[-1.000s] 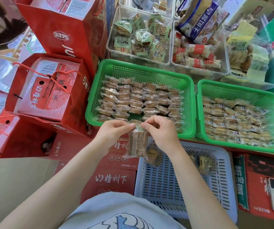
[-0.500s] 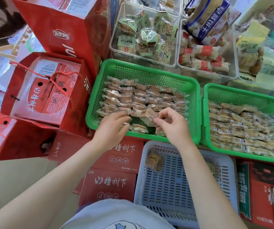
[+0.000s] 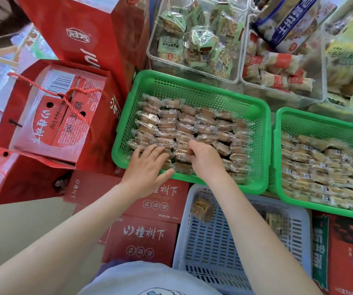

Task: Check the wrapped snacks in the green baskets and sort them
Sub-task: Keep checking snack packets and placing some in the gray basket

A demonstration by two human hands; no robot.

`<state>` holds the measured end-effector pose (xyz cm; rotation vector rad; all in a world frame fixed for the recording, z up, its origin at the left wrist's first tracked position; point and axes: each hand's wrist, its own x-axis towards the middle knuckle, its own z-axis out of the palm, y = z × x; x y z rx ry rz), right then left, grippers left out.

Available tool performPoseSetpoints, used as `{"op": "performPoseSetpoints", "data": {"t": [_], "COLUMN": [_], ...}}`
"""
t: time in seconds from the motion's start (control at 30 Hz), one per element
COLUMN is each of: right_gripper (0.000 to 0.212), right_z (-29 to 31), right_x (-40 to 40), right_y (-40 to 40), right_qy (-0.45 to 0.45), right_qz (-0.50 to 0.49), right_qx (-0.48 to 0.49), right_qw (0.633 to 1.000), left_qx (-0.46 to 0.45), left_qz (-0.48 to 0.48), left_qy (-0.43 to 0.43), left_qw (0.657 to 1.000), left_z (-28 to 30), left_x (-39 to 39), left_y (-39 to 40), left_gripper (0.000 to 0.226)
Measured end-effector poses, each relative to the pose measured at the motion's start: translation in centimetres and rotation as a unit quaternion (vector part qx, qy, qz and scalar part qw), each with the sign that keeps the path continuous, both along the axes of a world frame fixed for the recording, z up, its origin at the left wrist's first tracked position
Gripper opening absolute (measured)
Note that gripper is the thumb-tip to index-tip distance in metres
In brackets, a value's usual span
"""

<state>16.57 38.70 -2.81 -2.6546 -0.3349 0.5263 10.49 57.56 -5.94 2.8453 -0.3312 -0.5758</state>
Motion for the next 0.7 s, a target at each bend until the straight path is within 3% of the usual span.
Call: {"op": "performPoseSetpoints", "data": {"t": [0.2, 0.3, 0.43, 0.6, 0.7], "right_gripper": [0.012, 0.016, 0.022, 0.032, 0.027], "right_z": [-3.2, -2.8, -1.5, -2.8, -3.1], "right_x": [-0.7, 0.5, 2.2, 2.2, 2.2], "right_y": [0.3, 0.0, -1.0, -0.7, -0.1], "right_qy": [-0.098, -0.025, 0.016, 0.059, 0.046], "right_qz": [0.019, 0.014, -0.128, -0.134, -0.125], "right_qx": [-0.065, -0.044, 0.059, -0.013, -0.03], "right_qw": [0.993, 0.999, 0.99, 0.989, 0.991], "left_qx": [-0.007, 0.01, 0.008, 0.023, 0.026], "left_qz": [-0.02, -0.058, -0.067, -0.064, -0.061], "left_qy": [-0.027, -0.014, 0.019, 0.03, 0.034], "left_qw": [0.999, 0.998, 0.998, 0.997, 0.997], "left_z": [-0.4, -0.4, -0.3, -0.3, -0.4], "left_x": [0.7, 1.7, 2.6, 2.6, 2.6], "left_y": [-0.6, -1.4, -1.7, -1.7, -1.8], "left_gripper": [0.076, 0.073, 0.069, 0.071, 0.071]}}
